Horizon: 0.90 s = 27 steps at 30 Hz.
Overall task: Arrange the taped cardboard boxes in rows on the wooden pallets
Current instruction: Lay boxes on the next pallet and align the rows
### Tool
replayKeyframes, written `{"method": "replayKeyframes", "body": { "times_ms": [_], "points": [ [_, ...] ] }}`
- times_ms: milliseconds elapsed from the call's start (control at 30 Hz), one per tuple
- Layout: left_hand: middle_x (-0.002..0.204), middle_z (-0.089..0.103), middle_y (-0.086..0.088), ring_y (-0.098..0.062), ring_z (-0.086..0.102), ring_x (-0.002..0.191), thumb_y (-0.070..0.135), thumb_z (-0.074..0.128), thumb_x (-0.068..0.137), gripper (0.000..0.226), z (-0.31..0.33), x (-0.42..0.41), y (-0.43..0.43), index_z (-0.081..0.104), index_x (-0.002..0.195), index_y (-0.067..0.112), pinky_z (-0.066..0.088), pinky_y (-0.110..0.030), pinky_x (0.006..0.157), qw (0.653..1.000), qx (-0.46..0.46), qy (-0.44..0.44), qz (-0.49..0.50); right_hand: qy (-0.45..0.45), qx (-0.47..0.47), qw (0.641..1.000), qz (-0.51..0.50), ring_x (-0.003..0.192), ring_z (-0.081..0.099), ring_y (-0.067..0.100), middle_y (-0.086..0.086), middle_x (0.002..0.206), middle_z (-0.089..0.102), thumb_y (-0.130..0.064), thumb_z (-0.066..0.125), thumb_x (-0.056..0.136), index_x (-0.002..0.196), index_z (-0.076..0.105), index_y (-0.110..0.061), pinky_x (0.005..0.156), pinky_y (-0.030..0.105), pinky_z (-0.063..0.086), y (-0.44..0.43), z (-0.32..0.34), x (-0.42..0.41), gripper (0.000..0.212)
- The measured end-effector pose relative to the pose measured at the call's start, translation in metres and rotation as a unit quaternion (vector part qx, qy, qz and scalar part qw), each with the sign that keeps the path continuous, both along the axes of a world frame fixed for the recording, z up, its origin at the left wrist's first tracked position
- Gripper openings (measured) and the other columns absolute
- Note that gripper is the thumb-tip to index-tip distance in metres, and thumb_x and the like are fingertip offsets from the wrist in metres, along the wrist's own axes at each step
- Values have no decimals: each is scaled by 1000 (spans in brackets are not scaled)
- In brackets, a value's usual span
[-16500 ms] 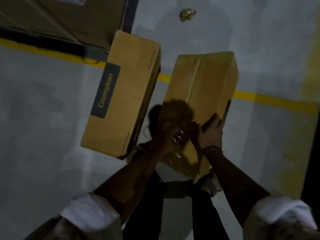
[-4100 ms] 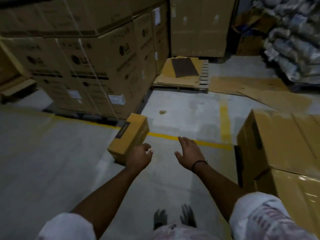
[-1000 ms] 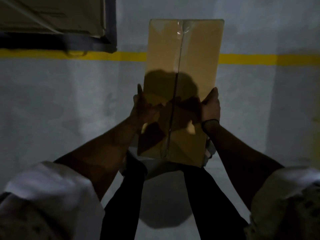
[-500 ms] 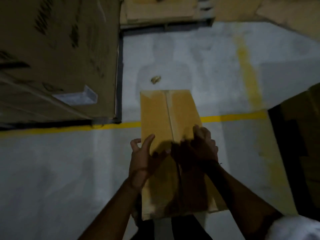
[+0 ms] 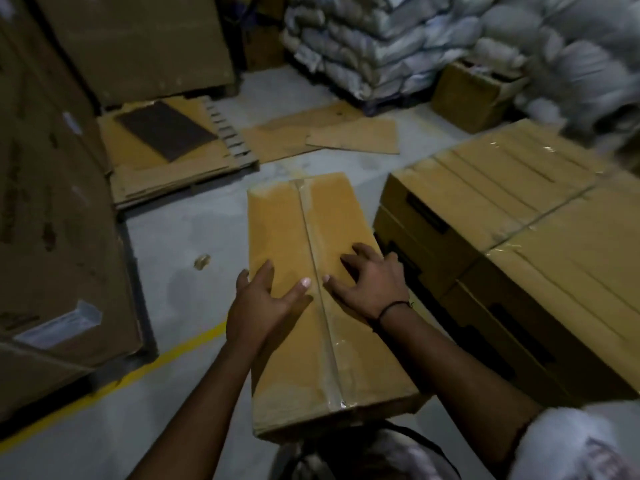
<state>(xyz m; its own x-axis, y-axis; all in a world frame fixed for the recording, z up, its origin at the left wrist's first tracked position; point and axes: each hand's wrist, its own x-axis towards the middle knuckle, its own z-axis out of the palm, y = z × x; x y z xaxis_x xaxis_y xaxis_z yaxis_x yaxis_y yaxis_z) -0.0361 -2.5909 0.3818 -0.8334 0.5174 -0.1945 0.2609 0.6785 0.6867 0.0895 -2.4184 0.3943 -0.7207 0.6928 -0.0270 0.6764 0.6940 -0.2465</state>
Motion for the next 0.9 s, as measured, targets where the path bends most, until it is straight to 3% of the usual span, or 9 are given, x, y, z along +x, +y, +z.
{"method": "replayKeyframes", "body": {
  "times_ms": [133,367,633,900],
  "points": [
    [165,22,-5,-35,41,142,102,45,64,107,25,50,33,42,152,41,43,-48,108,998,-7,36,-52,9,30,998,-54,120,43,35,-12,153,43,-87,37,79,128,65,-37,99,45,39,17,38,63,75],
    [161,20,-8,-38,25,146,95,50,71,94,58,127,98,46,149,43,41,-49,107,985,-38,52,-160,15,33,985,-166,119,46,31,-10,149,48,-88,44,72,124,67,-36,96,43,45,49,56,163,77],
    [160,23,-7,-37,28,143,97,49,68,95,65,251,187,49,146,43,41,-47,107,967,-18,71,-246,28,39,966,-255,122,44,29,-9,150,45,-83,53,75,132,61,-38,99,43,43,109,59,303,73],
    [161,20,-8,-40,27,145,95,52,71,92,62,400,269,46,147,44,42,-50,105,950,-16,59,-307,41,61,954,-292,119,47,27,-10,146,49,-83,51,76,126,66,-37,97,42,45,183,59,465,69]
  ]
}}
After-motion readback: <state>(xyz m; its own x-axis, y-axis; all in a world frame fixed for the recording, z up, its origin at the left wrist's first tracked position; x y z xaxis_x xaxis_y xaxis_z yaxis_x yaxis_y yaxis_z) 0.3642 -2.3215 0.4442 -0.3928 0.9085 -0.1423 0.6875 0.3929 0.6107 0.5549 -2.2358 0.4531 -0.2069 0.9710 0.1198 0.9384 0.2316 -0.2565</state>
